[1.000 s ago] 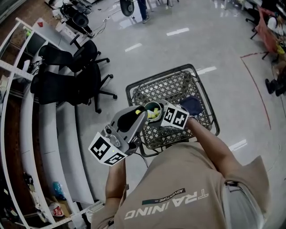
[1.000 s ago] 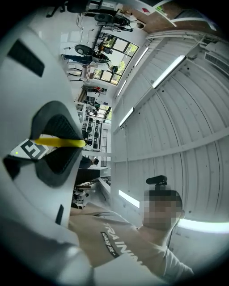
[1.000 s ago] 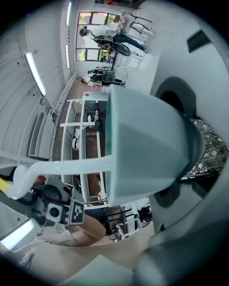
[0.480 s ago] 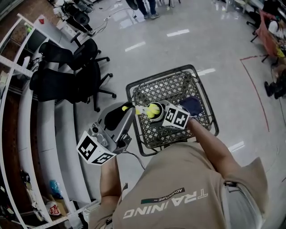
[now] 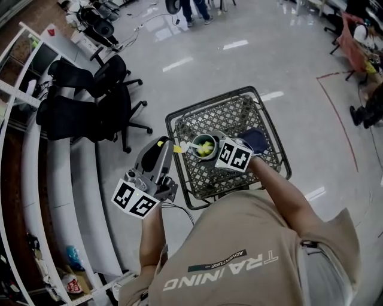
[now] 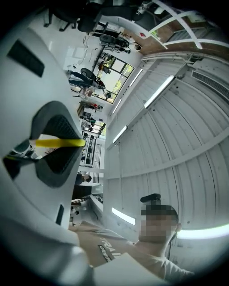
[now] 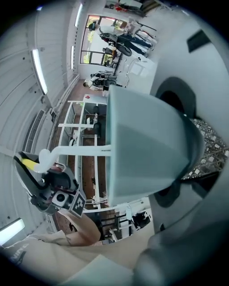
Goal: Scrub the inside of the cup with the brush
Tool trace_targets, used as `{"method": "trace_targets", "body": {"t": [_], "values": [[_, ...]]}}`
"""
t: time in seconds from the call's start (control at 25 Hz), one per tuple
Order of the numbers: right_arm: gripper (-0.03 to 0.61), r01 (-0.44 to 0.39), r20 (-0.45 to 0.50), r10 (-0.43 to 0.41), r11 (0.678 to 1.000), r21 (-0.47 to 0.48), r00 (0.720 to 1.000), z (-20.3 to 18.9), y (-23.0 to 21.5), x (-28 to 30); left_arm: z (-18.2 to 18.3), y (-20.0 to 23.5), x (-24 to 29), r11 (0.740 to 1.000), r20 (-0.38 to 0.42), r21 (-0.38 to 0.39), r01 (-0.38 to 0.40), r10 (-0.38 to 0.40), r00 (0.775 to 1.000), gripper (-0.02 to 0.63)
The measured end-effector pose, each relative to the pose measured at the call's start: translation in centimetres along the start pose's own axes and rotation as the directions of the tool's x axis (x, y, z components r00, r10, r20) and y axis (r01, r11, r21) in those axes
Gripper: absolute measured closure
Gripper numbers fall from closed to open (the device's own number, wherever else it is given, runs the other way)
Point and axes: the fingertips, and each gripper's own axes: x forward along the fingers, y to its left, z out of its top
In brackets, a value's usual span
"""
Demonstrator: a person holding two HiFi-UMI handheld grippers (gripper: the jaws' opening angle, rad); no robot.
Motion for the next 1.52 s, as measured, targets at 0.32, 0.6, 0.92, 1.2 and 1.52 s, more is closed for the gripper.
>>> {"method": "trace_targets", "body": {"t": [0.32,0.6,0.92,1.2,1.52], "values": [[0.190,0.006,-0.022,-0.006,1.000,0.022,1.000,-3.6,0.4,0.1,3.0,-3.1,-0.4,0.994,0.037,0.072,0.079,-0.082,0.996,0.563],[0.190,-0.001,0.008,0.001,0.998,0.057,1.000,-6.6,0.0,1.5,5.2,-4.7,0.4,0.985,0.075,0.117,0.130,-0.140,0.987,0.563],[0.190,0.032,0.027,-0.035,0.992,0.120,0.999,-12.3,-1.1,2.3,1.1,-3.2,0.8,0.998,0.018,0.052,0.032,-0.033,0.999,0.563],[0.190,-0.012,-0.031,0.015,0.995,0.099,0.999,-17.7,-1.3,6.5,-3.1,-1.4,-0.8,0.992,-0.041,-0.019,-0.126,0.125,0.991,0.562],[0.190,-0.029,-0.030,0.032,0.994,0.106,0.999,-21.2,-2.7,13.9,-6.6,1.3,-3.2,0.969,-0.083,-0.079,-0.235,0.229,0.970,0.563]]}}
